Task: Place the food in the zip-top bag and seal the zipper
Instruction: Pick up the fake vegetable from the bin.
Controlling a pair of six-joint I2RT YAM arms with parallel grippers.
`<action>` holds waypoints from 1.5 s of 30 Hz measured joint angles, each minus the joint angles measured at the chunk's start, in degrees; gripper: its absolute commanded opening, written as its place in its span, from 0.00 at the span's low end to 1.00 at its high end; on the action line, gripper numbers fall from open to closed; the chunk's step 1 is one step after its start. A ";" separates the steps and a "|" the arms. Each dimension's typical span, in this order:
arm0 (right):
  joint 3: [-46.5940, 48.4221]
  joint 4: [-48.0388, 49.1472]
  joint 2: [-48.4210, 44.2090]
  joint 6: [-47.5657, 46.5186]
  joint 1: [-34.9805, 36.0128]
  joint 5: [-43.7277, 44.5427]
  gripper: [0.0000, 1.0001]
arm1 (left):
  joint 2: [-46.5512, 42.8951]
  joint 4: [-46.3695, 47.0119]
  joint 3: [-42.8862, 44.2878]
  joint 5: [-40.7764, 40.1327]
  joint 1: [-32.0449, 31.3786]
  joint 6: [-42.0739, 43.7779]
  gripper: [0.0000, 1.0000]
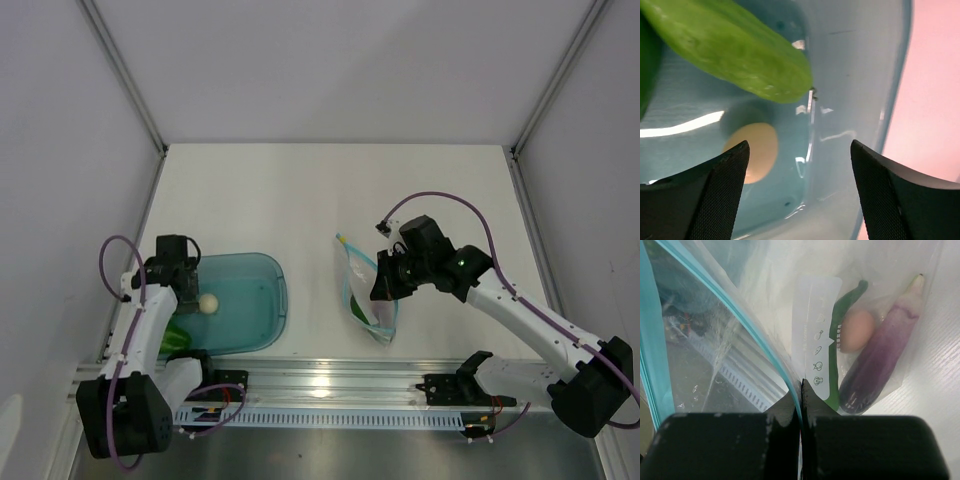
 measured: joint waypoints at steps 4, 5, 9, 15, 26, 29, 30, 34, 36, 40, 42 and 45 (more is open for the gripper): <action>-0.02 0.00 -0.02 0.00 0.00 0.00 0.00 | 1.49 -3.10 0.04 0.59 0.00 0.39 0.86; -0.02 0.00 -0.04 0.00 0.00 0.00 0.00 | 1.86 -3.56 0.04 1.07 0.00 0.63 0.86; -0.50 0.15 -0.55 0.00 0.00 0.00 0.00 | 2.49 -3.89 0.04 1.53 0.00 2.08 0.86; -0.76 0.15 -0.74 0.00 0.00 0.00 0.00 | 5.46 -1.92 -0.20 4.46 0.00 4.42 0.85; -0.98 0.20 -0.90 0.04 0.00 0.00 0.00 | 16.81 6.38 -1.09 13.29 -2.32 10.29 0.85; -0.98 0.20 -0.94 0.02 0.00 0.02 0.00 | 17.40 8.68 -0.61 14.93 -2.73 11.47 0.85; -0.98 0.20 -1.01 0.02 0.00 0.02 0.00 | 17.53 9.25 -0.59 15.08 -3.02 11.58 0.85; -1.01 0.24 -1.11 0.02 0.00 0.00 0.00 | 17.86 9.99 -0.55 15.98 -4.33 12.00 0.85; -1.14 0.42 -1.11 0.04 0.00 0.00 0.00 | 18.21 10.23 -0.42 16.33 -4.90 12.02 0.85; -1.18 0.61 -1.11 0.04 0.00 0.00 0.00 | 19.06 10.97 -0.09 17.09 -5.40 11.98 0.85; -1.20 0.61 -1.11 0.04 0.00 0.00 0.00 | 19.43 11.10 0.09 17.31 -5.97 11.96 0.84; -1.20 0.61 -1.11 0.04 0.00 0.00 0.00 | 20.04 11.47 0.33 17.75 -7.69 11.87 0.81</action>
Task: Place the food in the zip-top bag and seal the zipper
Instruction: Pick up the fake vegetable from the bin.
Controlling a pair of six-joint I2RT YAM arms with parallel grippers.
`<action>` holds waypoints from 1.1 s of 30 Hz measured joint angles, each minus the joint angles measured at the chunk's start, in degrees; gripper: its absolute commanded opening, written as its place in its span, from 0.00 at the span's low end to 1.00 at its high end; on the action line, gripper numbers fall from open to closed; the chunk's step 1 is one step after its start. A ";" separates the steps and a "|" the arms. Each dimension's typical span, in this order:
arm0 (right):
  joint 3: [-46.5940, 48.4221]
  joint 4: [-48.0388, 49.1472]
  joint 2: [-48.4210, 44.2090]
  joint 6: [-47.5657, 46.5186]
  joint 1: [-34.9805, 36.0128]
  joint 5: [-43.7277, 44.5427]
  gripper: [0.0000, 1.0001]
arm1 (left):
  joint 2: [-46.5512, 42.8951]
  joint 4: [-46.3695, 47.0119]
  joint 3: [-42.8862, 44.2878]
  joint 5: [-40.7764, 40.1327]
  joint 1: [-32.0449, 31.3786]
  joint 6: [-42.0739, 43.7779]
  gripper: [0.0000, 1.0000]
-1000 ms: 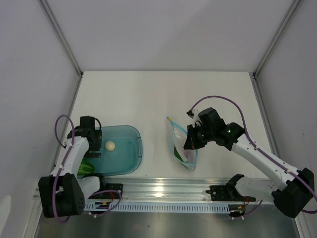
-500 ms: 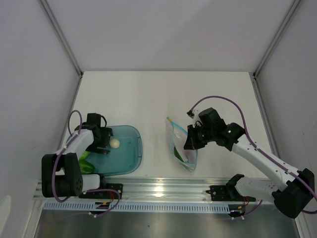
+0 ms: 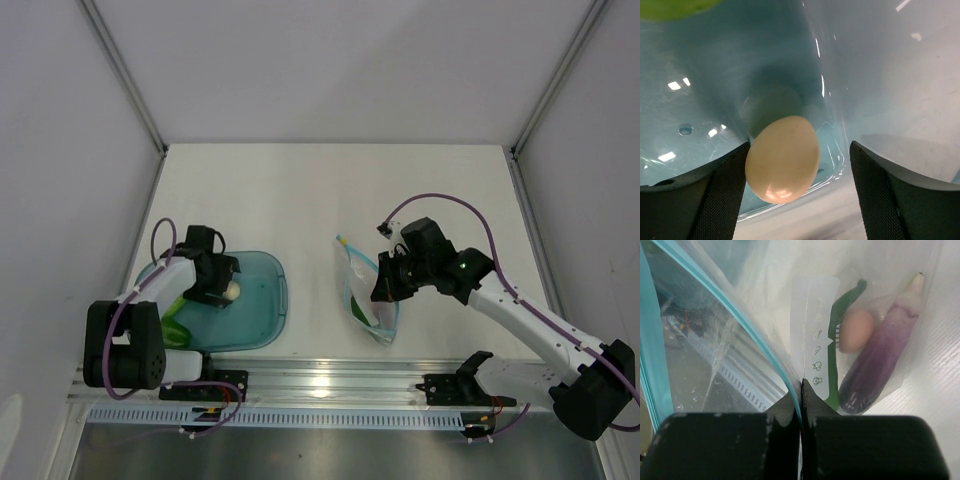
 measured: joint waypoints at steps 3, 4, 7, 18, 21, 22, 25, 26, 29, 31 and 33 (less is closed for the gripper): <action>-0.13 0.02 0.00 0.00 0.00 0.00 0.00 | 0.20 0.15 0.13 0.00 -1.07 -0.04 0.78; -0.24 0.04 0.00 0.00 0.00 0.00 0.00 | 0.24 0.33 0.13 0.00 -1.44 -0.13 0.78; -0.42 0.07 0.00 0.00 0.00 0.00 0.00 | 0.24 0.42 0.13 -0.17 -2.16 -0.48 0.76; -0.52 0.11 -0.13 0.00 0.00 0.02 0.00 | 0.22 0.42 -0.11 -1.40 -2.27 -1.66 0.42; -0.55 0.11 -0.13 0.00 0.00 0.02 0.00 | 0.22 0.74 -0.20 -1.33 -2.32 -1.75 0.24; -0.55 0.11 -0.13 0.00 0.00 0.02 0.00 | 0.20 0.81 -0.24 -1.31 -2.32 -1.77 0.16; -0.57 0.13 -0.13 0.00 0.00 0.02 0.00 | -0.24 1.14 -0.57 -1.31 -2.32 -1.70 0.01; -0.57 0.13 -0.13 0.00 0.00 0.02 0.00 | -0.57 1.25 -0.74 -1.31 -2.32 -1.66 0.01; -0.59 0.15 -0.13 0.04 0.00 0.02 0.00 | -2.01 1.14 -1.38 -1.31 -2.32 -1.42 0.01; -0.61 0.17 -0.13 0.07 0.00 0.02 0.00 | -3.98 0.44 -1.77 -1.18 -2.34 -1.40 0.01; -0.61 0.15 -0.13 0.13 0.00 0.02 0.00 | -6.86 -0.50 -1.86 -0.81 -2.49 -1.36 0.01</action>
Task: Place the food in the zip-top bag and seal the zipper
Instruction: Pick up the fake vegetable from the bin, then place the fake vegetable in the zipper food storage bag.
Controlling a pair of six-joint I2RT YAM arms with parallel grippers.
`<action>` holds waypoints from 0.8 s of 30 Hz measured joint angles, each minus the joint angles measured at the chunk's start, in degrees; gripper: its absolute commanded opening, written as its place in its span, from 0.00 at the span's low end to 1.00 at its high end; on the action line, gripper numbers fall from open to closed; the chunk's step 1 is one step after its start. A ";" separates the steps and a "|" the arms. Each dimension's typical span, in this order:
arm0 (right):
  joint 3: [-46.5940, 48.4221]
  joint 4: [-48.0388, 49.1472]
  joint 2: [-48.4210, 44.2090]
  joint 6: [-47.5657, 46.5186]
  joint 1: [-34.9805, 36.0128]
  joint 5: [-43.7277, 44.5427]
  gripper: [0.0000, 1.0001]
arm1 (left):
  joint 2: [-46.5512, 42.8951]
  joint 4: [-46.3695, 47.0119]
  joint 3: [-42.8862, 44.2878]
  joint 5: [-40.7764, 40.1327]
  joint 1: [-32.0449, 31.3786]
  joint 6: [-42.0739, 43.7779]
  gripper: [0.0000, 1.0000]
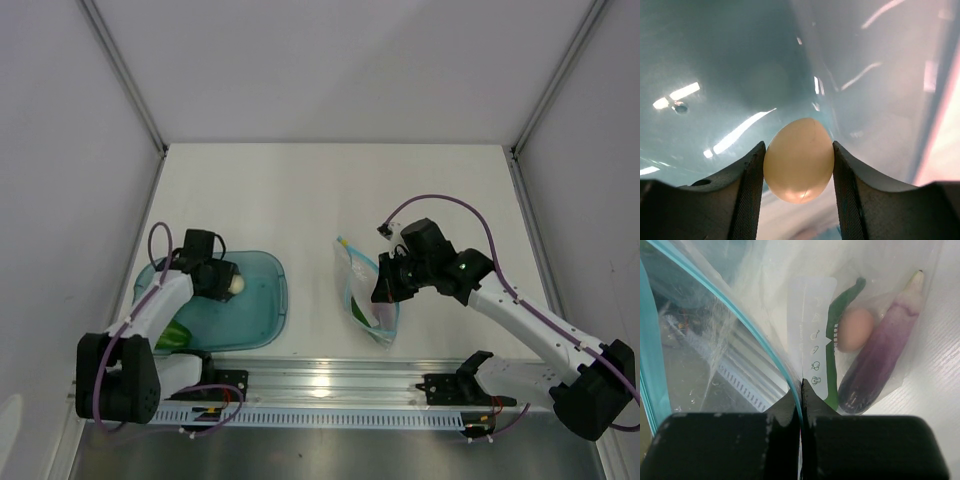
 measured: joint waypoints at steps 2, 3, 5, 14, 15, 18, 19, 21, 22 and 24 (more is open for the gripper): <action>0.00 0.00 0.00 0.02 0.00 0.02 0.00 | -3.93 -1.29 0.13 0.13 -0.59 0.02 0.00; 0.00 0.02 0.00 0.04 0.00 0.02 0.00 | -6.10 -2.16 0.42 0.15 -1.01 0.09 0.01; 0.00 0.00 0.00 0.09 0.00 0.04 0.00 | -10.62 -4.00 1.60 0.17 -1.79 0.55 0.01; 0.00 0.02 0.00 1.36 0.00 0.20 0.00 | -27.76 3.04 5.90 6.03 -5.18 10.99 0.01; 0.00 0.02 0.00 1.44 0.00 0.20 0.00 | -29.03 5.88 5.88 8.33 -5.79 13.29 0.01; 0.00 0.00 -0.04 1.66 0.00 0.42 0.00 | -32.33 16.41 5.03 14.40 -8.70 18.73 0.01; 0.00 -0.02 -0.11 1.73 0.00 0.52 0.00 | -32.83 18.56 4.96 15.65 -9.66 19.89 0.01; 0.00 -0.02 -0.28 2.03 0.00 0.72 0.00 | -33.24 22.64 5.29 17.70 -12.48 23.41 0.01; 0.00 -0.04 -0.44 2.08 0.00 0.90 0.00 | -32.98 23.63 5.95 18.18 -14.10 25.22 0.00; 0.00 -0.07 -0.76 2.25 0.00 1.16 0.00 | -31.39 25.24 8.31 18.84 -18.25 29.38 0.01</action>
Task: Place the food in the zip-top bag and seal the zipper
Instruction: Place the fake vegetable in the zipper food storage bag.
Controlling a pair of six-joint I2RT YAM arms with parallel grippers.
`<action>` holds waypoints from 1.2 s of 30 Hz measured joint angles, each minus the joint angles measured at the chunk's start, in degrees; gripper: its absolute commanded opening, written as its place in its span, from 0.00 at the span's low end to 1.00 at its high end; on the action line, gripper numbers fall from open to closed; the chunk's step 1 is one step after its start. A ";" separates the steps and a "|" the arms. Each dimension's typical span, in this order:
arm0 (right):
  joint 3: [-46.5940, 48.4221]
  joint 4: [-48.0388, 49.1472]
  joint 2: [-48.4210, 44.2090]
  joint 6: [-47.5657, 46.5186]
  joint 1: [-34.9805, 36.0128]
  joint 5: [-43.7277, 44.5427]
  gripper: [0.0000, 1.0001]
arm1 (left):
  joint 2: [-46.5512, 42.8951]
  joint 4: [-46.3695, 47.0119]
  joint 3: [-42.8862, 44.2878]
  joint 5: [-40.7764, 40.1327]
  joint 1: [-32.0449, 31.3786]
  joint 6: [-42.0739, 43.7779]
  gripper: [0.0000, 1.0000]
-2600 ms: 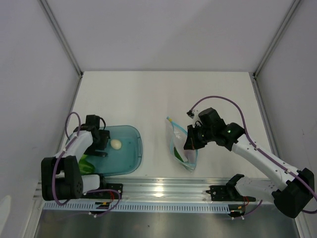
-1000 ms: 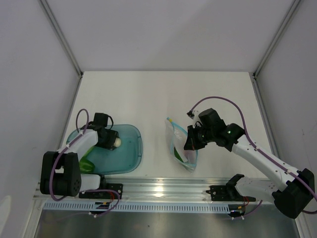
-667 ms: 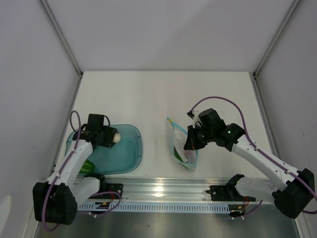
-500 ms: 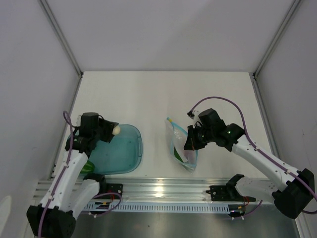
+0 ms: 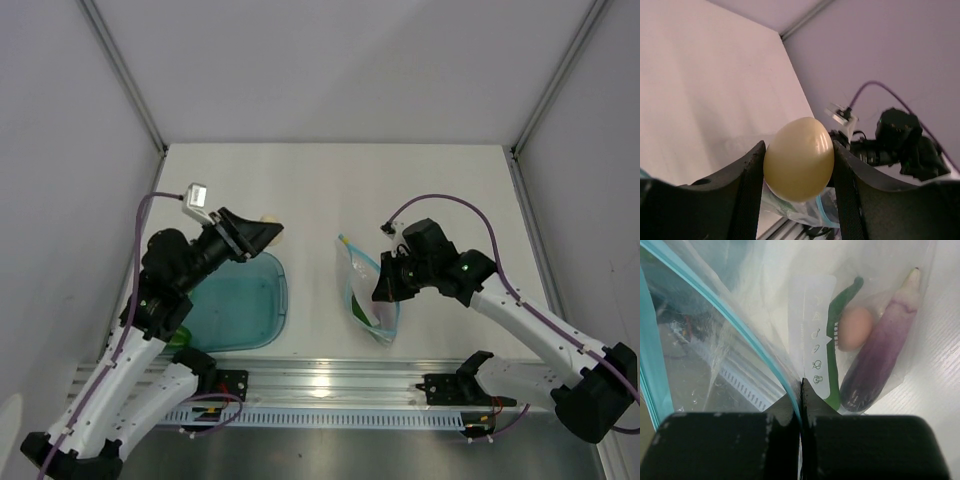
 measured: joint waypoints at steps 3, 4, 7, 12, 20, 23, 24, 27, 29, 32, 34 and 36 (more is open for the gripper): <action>0.00 -0.04 -0.11 0.33 0.00 0.24 0.00 | 2.73 2.91 2.97 0.20 -6.56 5.68 0.00; 0.00 -0.04 -0.11 0.39 0.00 0.35 0.00 | 3.52 3.98 3.69 0.28 -9.01 7.63 0.01; 0.00 -0.09 -0.11 0.42 0.00 0.44 0.00 | 6.25 6.25 5.51 0.92 -15.39 13.11 0.01; 0.00 -0.15 -0.13 0.42 0.00 0.59 0.00 | 12.17 10.14 7.96 3.39 -23.91 20.92 0.01; 0.00 -0.17 -0.50 0.83 0.00 0.50 0.00 | 22.16 12.83 11.15 5.16 -32.11 27.21 0.01; 0.00 -0.33 -0.92 0.85 0.00 0.42 0.00 | 25.44 12.85 12.33 4.24 -34.34 28.06 0.01; 0.00 -0.48 -1.07 0.87 0.00 0.42 0.00 | 26.53 12.83 12.81 4.17 -34.91 28.26 0.01; 0.04 -1.05 -1.46 0.87 0.00 0.44 0.00 | 28.85 12.90 13.51 3.80 -35.67 28.70 0.01; 0.24 -1.55 -1.77 0.87 0.00 0.46 0.00 | 29.79 12.83 13.57 3.32 -35.76 28.94 0.01; 0.66 -1.97 -2.47 0.87 0.00 0.48 0.00 | 31.04 12.66 13.88 2.60 -35.82 29.27 0.01; 0.98 -2.10 -2.99 0.87 0.00 0.48 0.00 | 31.87 12.50 14.01 2.19 -35.85 29.31 0.01; 1.20 -2.19 -3.23 0.87 0.00 0.48 0.00 | 32.54 12.11 14.01 1.70 -35.87 29.31 0.01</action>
